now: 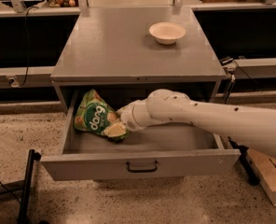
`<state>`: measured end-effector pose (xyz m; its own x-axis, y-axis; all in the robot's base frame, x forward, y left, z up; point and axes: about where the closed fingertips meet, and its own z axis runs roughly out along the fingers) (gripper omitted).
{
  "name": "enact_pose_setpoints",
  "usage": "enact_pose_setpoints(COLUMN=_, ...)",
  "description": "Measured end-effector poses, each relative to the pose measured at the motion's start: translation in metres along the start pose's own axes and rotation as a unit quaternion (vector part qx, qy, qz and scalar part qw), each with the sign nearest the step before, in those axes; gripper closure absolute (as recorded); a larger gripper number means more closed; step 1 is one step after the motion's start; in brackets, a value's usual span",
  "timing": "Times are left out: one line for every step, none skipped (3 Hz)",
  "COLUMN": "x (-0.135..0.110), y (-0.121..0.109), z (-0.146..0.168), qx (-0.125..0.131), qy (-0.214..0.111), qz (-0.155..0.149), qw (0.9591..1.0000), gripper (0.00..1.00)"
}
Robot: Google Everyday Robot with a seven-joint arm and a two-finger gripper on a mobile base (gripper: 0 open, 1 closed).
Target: Pick green rice chip bag from top drawer and place on counter
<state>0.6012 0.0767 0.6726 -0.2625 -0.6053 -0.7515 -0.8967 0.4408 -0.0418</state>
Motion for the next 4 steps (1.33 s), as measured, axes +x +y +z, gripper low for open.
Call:
enact_pose_setpoints(x=0.0, y=0.002, z=0.006, qx=-0.003, qy=-0.008, qz=-0.004, qw=1.0, gripper=0.58)
enact_pose_setpoints(x=-0.01, y=0.003, z=0.004, qx=0.002, qy=-0.018, qz=-0.019, qw=0.9997, gripper=0.83)
enact_pose_setpoints(x=-0.031, y=0.009, z=-0.02, qx=0.021, qy=-0.04, qz=-0.061, qw=0.9971, gripper=1.0)
enact_pose_setpoints(x=-0.061, y=0.018, z=-0.062, qx=0.042, qy=-0.077, qz=-0.113, qw=0.9898, gripper=1.0)
